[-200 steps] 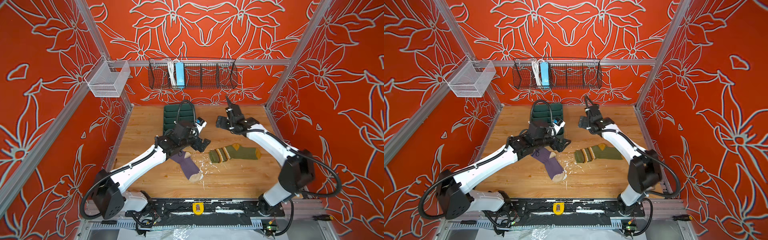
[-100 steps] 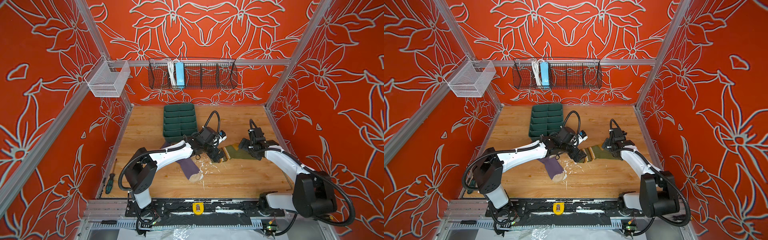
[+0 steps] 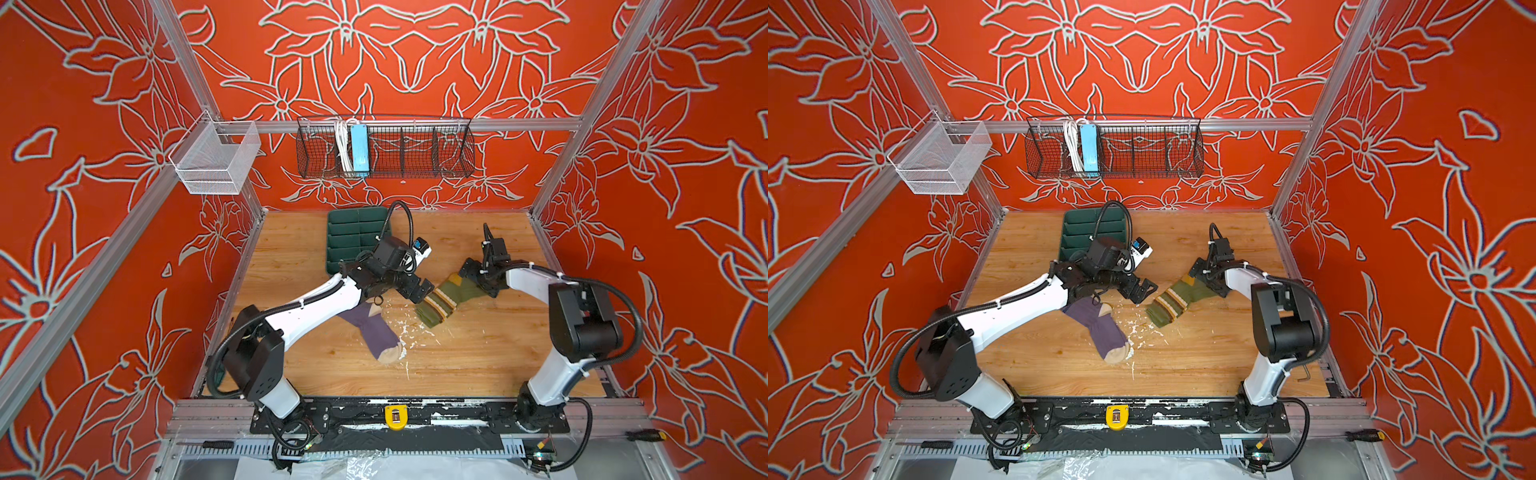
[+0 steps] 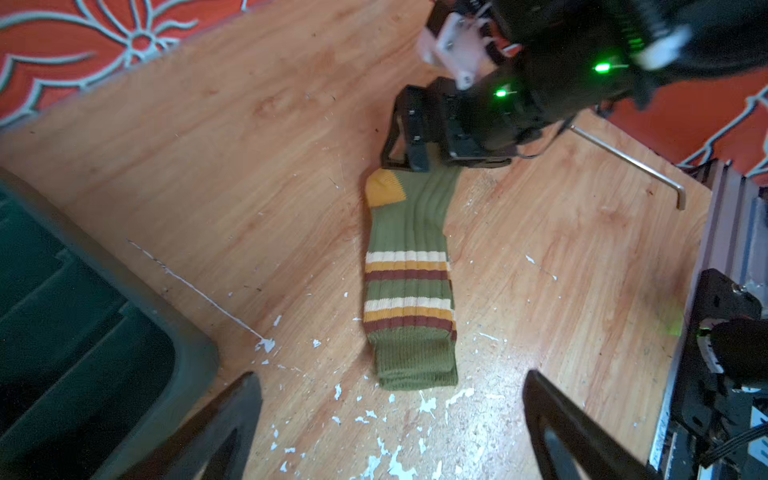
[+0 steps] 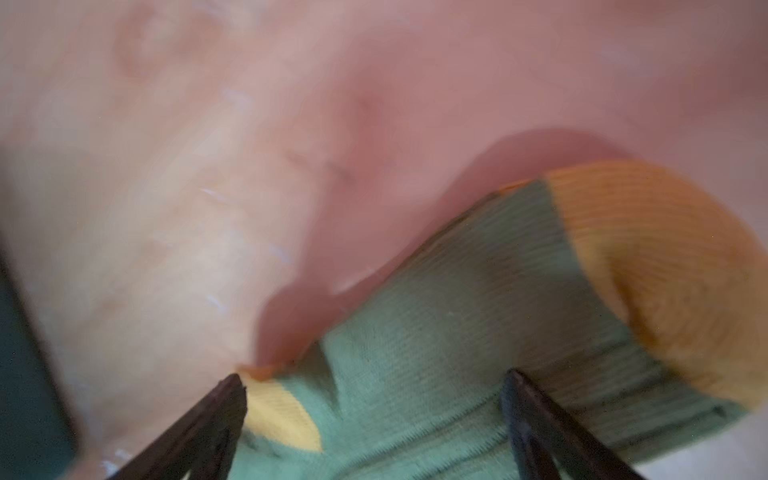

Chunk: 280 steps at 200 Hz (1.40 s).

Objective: Roll the socks

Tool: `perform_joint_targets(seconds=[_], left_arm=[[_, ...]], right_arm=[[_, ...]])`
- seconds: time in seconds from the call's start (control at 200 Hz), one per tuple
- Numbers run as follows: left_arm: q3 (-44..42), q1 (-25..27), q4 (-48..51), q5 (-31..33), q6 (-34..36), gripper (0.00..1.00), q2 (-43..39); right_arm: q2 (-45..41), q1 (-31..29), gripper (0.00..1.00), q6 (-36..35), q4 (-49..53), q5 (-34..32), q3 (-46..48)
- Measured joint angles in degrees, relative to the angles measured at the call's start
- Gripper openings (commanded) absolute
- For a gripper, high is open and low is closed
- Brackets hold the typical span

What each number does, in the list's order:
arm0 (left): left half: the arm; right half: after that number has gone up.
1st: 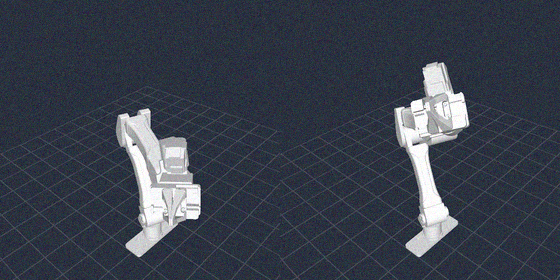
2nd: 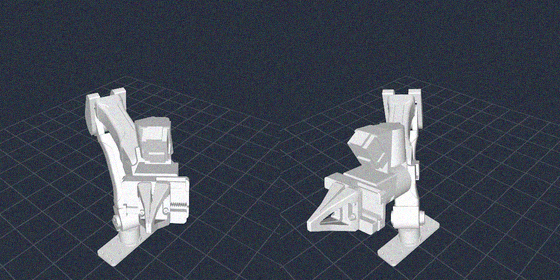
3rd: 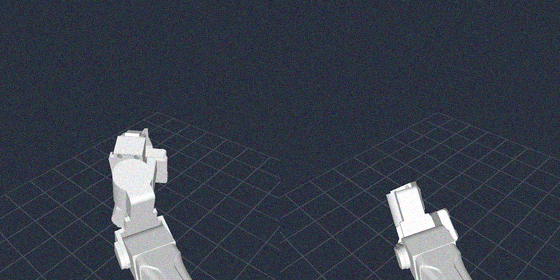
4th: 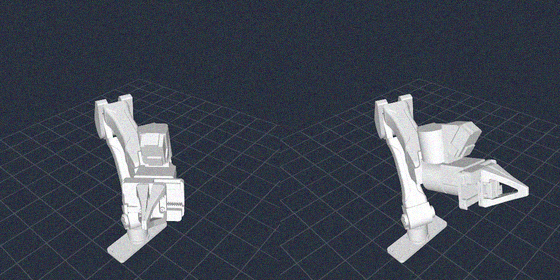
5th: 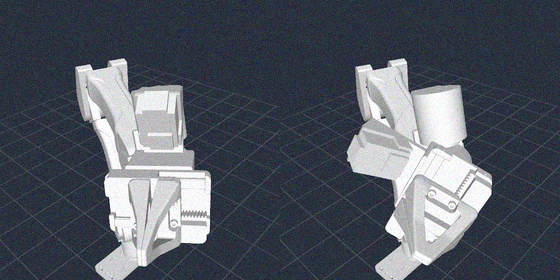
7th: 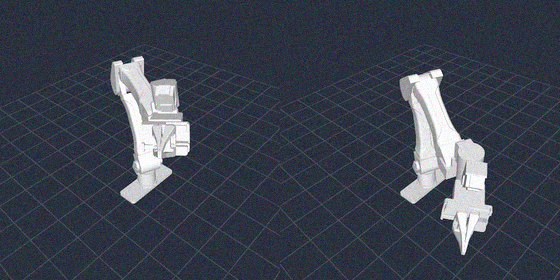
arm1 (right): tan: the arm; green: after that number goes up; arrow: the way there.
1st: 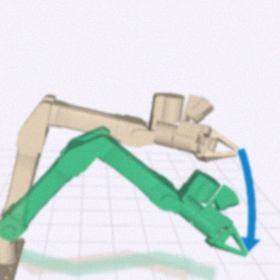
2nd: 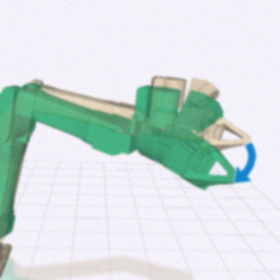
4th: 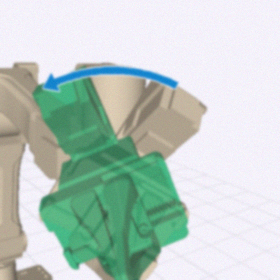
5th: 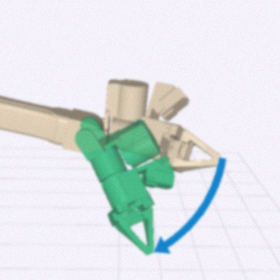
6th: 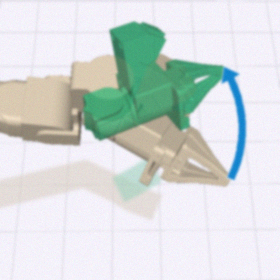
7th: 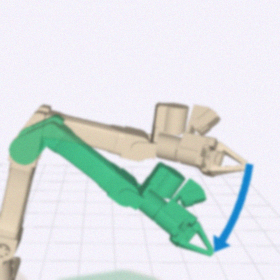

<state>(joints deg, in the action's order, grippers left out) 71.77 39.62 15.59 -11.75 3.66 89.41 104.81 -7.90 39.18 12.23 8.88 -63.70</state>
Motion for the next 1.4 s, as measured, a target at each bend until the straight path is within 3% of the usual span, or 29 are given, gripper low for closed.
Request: perform_joint_targets(seconds=[0.135,0.25,0.38,0.48,0.656,0.851,1.091,1.226,1.401], left_arm=[[-3.0,0.0,0.5,0.6,3.5,0.97,-4.3],[-10.6,0.0,-2.6,0.5,9.2,0.97,-10.4],[-23.2,0.4,-9.9,-0.4,18.9,1.0,-19.8],[-26.9,2.6,-13.5,0.9,27.4,0.94,-21.4],[-30.7,8.8,-22.1,6.3,45.3,0.94,-14.8],[-33.9,11.8,-31.7,15.1,57.0,0.79,-2.1],[-30.6,14.5,-41.0,21.5,61.1,0.66,8.8],[-28.0,14.7,-42.2,22.8,61.5,0.53,12.0],[-26.1,14.0,-42.6,23.3,61.3,0.46,15.3]], right_arm=[[8.2,-1.6,0.98,-6.5,-0.3,5.6,-10.9],[8.2,-2.3,0.98,-12.1,0.6,11.3,-12.2],[2.1,-2.4,0.98,-16.5,3.0,16.2,-10.3],[-7.7,-1.4,0.98,-16.9,3.3,19.7,-5.4],[-21.4,2.3,0.98,-13.3,3.8,25.2,1.2],[-27.7,8.3,0.98,-6.8,4.0,30.6,9.2],[-29.4,13.5,0.98,-4.2,5.6,32.5,11.3],[-30.7,15.5,0.98,-3.7,6.2,33.6,12.3],[-32.1,16.4,0.97,-2.9,6.5,34.0,12.6]])
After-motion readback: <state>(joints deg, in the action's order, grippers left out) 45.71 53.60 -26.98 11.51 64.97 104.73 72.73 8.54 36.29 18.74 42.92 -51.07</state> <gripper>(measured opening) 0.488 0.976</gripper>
